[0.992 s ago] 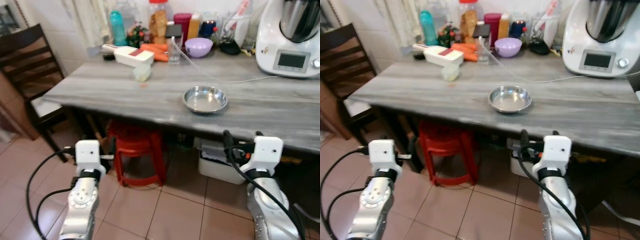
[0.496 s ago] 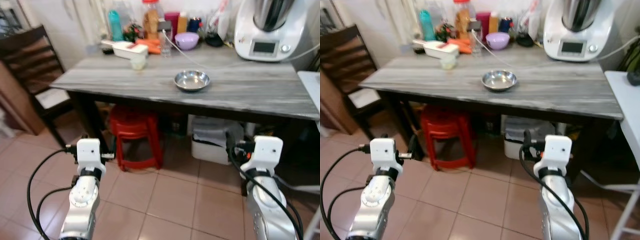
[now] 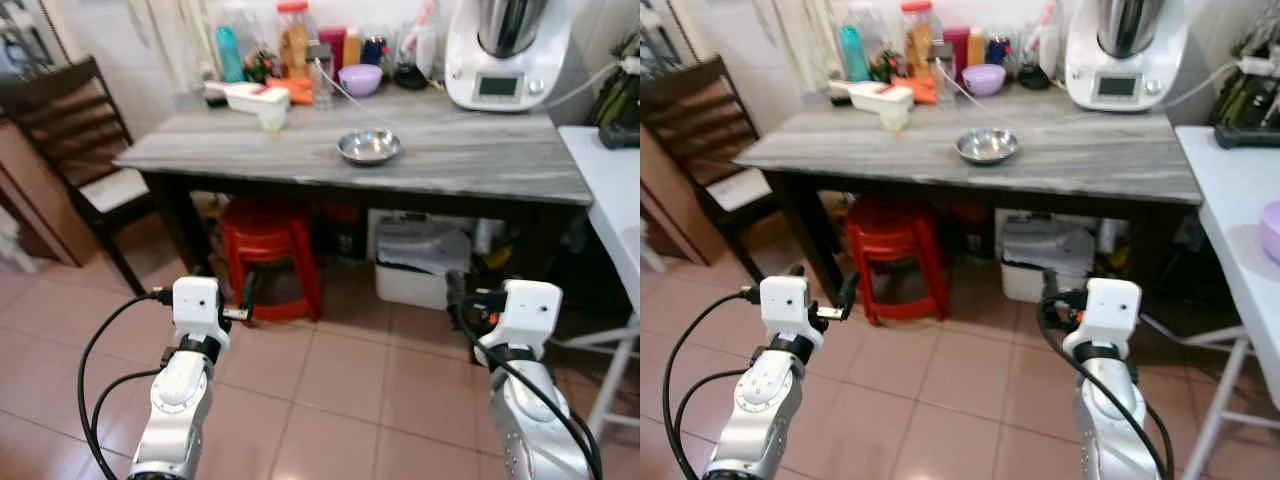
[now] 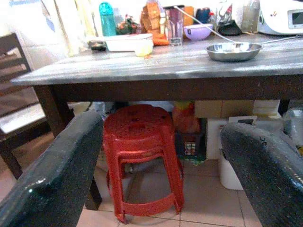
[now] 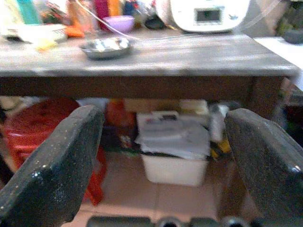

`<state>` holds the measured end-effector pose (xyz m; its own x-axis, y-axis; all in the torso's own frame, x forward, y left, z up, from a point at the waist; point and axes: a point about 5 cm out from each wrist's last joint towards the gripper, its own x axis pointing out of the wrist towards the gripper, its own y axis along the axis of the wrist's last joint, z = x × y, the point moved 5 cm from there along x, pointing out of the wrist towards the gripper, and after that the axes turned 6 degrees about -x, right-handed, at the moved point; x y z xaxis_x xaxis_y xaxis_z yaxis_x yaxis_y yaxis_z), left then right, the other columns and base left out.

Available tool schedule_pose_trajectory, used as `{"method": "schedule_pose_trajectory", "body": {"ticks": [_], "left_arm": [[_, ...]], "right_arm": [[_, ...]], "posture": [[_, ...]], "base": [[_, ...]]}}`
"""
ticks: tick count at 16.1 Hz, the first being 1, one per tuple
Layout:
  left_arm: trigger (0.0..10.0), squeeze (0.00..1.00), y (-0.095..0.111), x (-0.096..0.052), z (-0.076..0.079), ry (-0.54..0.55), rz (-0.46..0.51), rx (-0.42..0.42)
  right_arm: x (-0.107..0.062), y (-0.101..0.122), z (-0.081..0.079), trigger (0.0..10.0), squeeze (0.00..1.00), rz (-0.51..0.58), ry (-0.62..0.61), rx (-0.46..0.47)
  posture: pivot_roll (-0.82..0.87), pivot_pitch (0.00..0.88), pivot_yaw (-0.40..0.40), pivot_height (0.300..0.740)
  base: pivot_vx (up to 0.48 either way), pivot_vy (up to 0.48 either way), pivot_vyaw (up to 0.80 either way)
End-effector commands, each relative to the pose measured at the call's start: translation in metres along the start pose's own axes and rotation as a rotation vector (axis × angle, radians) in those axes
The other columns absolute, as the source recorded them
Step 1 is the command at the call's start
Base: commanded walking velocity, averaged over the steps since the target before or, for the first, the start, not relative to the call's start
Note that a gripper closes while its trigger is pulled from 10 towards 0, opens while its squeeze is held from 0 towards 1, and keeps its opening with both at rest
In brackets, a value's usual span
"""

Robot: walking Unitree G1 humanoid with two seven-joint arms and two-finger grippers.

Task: Setting the table

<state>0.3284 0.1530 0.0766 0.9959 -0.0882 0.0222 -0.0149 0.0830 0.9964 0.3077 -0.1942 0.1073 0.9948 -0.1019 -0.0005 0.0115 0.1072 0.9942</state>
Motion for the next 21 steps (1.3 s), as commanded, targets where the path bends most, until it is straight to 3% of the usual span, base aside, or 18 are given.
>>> {"method": "schedule_pose_trajectory", "body": {"ticks": [1, 6, 13, 21], "left_arm": [[10.0, 0.00, 0.005, 0.001, -0.001, -0.014, 0.011, 0.000], [10.0, 0.00, 0.003, -0.001, 0.005, -0.075, -0.008, -0.044], [10.0, 0.00, 0.002, -0.004, 0.008, -0.097, -0.016, -0.062], [10.0, 0.00, 0.002, -0.005, 0.010, -0.107, -0.020, -0.073]], "right_arm": [[0.003, 0.013, -0.002, 10.0, 0.00, 0.043, 0.012, 0.006], [0.002, 0.009, -0.002, 10.0, 0.00, 0.029, 0.013, 0.014], [0.003, 0.010, -0.005, 10.0, 0.00, 0.032, 0.031, 0.020], [0.003, 0.012, -0.005, 10.0, 0.00, 0.037, 0.034, 0.028]], "posture": [[-0.12, 0.000, 0.097, 0.740], [-0.12, 0.000, 0.094, 0.740], [-0.11, 0.000, 0.092, 0.740], [-0.11, 0.000, 0.092, 0.740]], "base": [[0.000, 0.000, 0.00], [0.000, 0.000, -0.45], [0.000, -0.314, -0.73], [0.000, -0.314, -0.07]]}}
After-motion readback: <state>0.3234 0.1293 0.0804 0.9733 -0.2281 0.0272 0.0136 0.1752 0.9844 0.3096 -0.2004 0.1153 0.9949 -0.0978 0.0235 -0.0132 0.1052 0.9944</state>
